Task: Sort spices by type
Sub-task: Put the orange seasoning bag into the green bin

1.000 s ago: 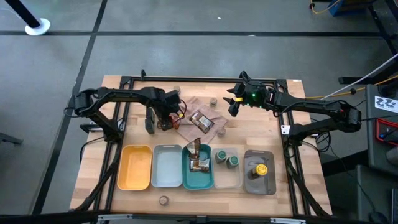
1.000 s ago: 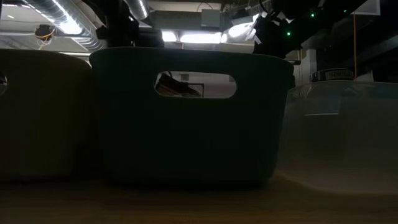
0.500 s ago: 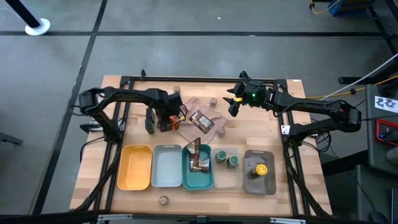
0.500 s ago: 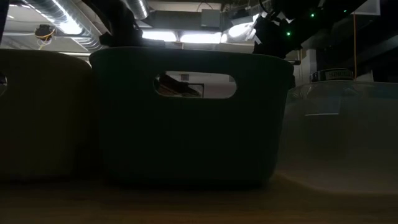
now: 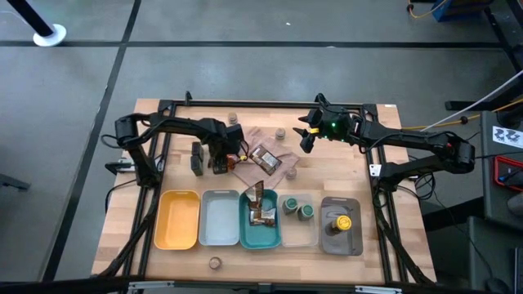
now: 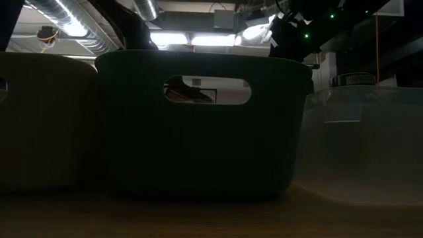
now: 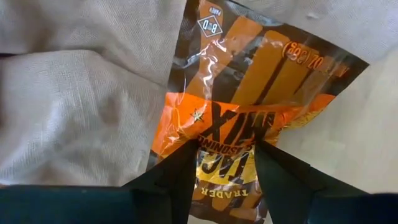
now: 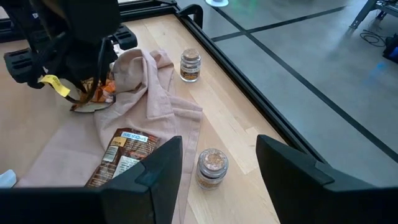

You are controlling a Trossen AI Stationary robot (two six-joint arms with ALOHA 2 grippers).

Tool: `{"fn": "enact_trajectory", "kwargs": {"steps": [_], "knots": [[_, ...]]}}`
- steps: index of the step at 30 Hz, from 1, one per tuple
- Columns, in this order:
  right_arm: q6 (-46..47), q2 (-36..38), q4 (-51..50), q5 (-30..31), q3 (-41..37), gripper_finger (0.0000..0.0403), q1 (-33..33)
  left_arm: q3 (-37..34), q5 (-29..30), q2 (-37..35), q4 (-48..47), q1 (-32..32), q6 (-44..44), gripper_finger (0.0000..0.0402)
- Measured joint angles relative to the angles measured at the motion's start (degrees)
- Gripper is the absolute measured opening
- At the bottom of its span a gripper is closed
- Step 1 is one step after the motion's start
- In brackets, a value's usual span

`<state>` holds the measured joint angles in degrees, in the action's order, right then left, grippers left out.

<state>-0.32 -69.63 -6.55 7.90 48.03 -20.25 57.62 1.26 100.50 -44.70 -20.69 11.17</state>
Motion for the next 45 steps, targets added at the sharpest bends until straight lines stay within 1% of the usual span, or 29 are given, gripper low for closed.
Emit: {"fn": "enact_trajectory", "kwargs": {"steps": [3, 6, 8, 12, 14, 19, 23, 27, 31, 36, 38, 41, 45], "knots": [[0.0, 0.0, -0.01, 0.0, 0.0, 0.0207, 0.0, 0.09, 0.01, 1.23, -0.24, 0.0, 1.5, 0.0153], [0.0, 0.0, -0.02, 0.0, 0.0, 0.0207, -0.02, 0.09, 0.02, 1.89, -0.18, 0.0, 2.91, 0.013], [0.0, 0.0, -0.02, 0.0, 0.0, 0.0207, -0.01, 0.09, 0.13, 2.0, -0.12, 0.0, 3.2, 0.0102], [0.0, -0.01, -0.02, 0.01, 0.0, 0.0207, -0.02, -0.12, 0.42, 1.33, 0.08, -0.02, 2.16, 0.0031], [0.0, 0.0, -0.02, 0.02, 0.0, 0.0207, -0.02, -0.15, 0.42, 0.91, 0.14, -0.02, 1.52, 0.0011], [-0.02, -0.01, -0.04, 0.0, 0.0, 0.0207, -0.01, -0.41, -0.12, -1.66, -0.68, 0.0, 0.5, 0.0012], [-0.08, 0.0, -0.02, -1.23, 0.0, 0.0207, -0.02, -0.44, -1.9, -5.89, -1.15, -0.04, -2.77, 0.0005], [-1.63, 0.0, 0.02, -6.12, 0.02, 0.0207, -0.01, -0.41, -5.86, -10.27, -1.04, -0.11, -4.99, 0.0003], [-4.89, 0.0, 0.43, -12.32, 0.02, 0.0207, 0.02, -0.37, -12.52, -14.36, -0.06, -0.09, -9.04, 0.0003], [-9.76, -0.02, 2.68, -19.55, 0.02, 0.0207, 0.15, -0.3, -23.28, -16.89, 8.03, 0.06, -15.84, 0.0003], [-11.97, -0.02, 4.22, -20.81, 0.02, 0.0207, 1.08, -0.28, -26.24, -16.93, 12.92, 0.3, -19.06, 0.0003], [-17.26, -0.02, 6.69, -21.02, 0.02, 0.0207, 3.62, -0.27, -28.03, -16.95, 19.95, 0.94, -23.37, 0.0002], [-26.22, -0.81, 10.37, -21.01, 0.04, 0.0207, 8.47, -0.26, -28.58, -16.95, 27.55, 1.94, -29.23, 0.0003]]}}
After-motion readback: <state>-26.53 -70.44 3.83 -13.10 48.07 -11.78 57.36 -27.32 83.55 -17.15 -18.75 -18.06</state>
